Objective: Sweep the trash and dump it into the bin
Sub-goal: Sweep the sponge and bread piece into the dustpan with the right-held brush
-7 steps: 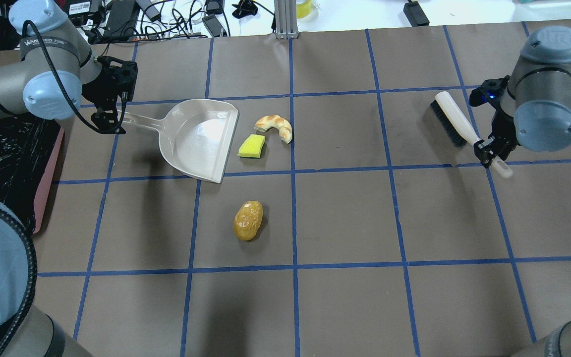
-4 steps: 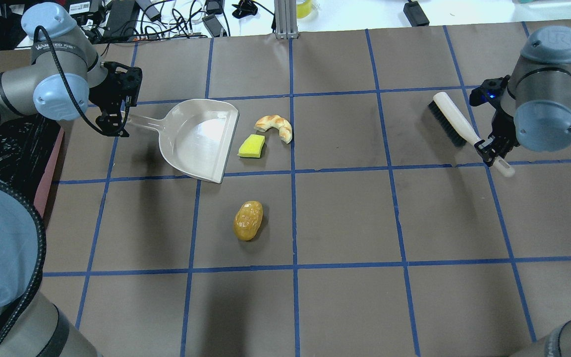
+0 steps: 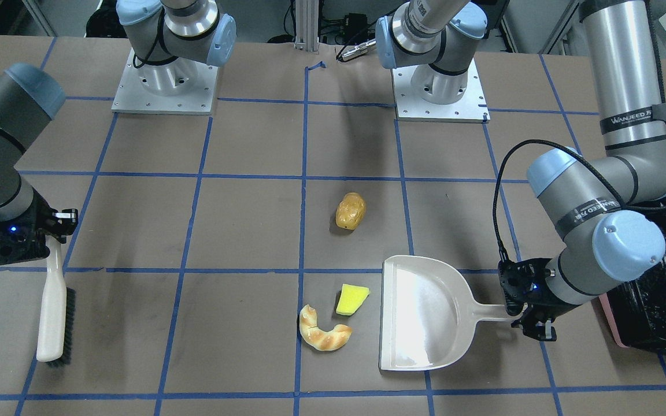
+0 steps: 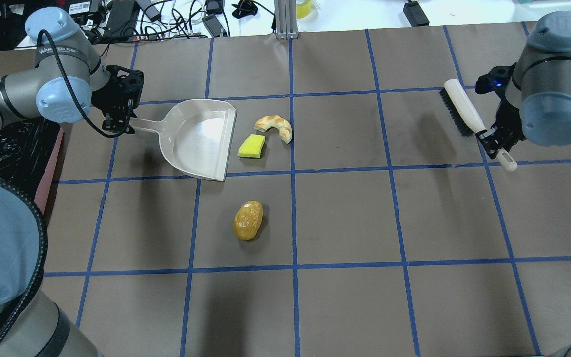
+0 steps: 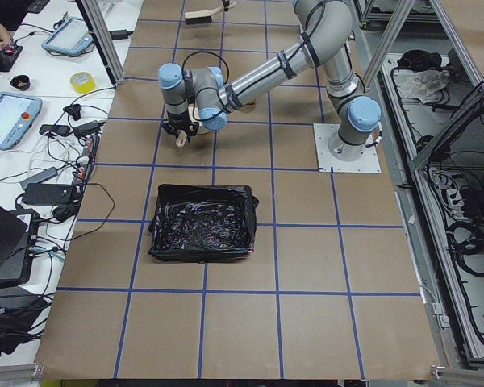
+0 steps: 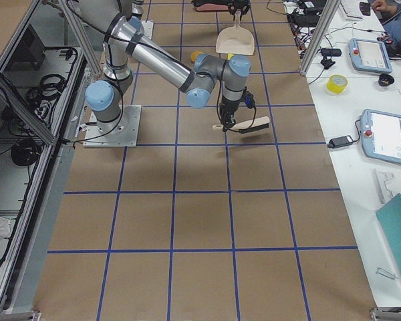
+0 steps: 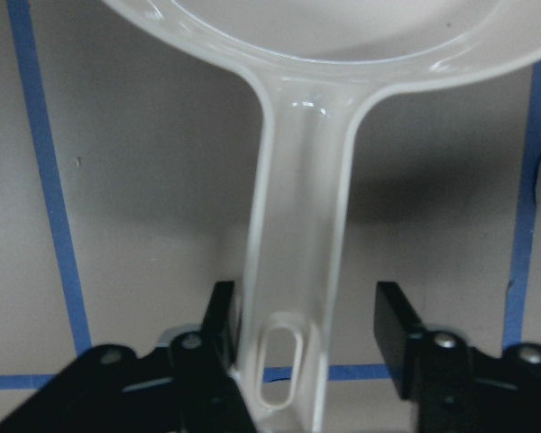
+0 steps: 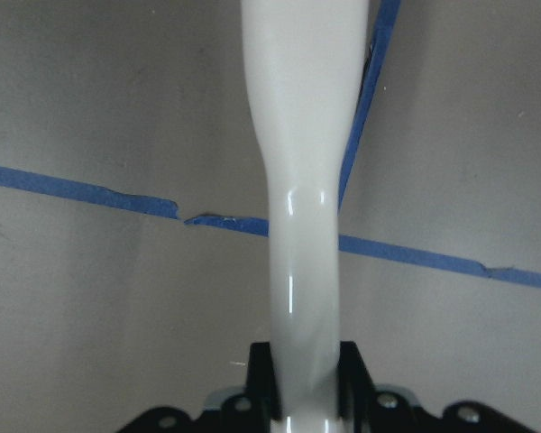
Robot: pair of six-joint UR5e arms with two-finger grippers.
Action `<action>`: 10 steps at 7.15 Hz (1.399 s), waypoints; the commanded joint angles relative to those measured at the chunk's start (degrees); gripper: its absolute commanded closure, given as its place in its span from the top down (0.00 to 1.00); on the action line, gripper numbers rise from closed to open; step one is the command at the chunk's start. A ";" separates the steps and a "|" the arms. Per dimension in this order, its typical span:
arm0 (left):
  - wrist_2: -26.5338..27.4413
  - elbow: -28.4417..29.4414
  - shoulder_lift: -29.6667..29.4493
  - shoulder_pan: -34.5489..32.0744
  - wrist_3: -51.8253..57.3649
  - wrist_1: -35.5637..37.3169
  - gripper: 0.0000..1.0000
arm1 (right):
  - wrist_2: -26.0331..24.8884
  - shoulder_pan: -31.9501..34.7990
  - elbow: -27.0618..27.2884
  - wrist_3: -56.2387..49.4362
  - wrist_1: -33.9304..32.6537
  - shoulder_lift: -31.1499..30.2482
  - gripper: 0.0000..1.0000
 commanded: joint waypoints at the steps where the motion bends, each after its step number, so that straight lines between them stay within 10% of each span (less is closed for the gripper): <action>1: -0.08 -0.12 0.23 -0.09 -0.24 -0.02 0.04 | -4.57 11.04 -0.14 15.22 2.42 -1.75 0.00; 6: 0.36 -0.21 0.67 -0.62 -0.15 -0.11 0.03 | -4.00 30.50 -6.02 38.05 2.95 8.42 0.00; 10: 0.36 -0.56 0.67 -0.70 -0.15 -0.11 0.04 | 10.47 41.59 -19.53 48.83 4.00 18.71 0.00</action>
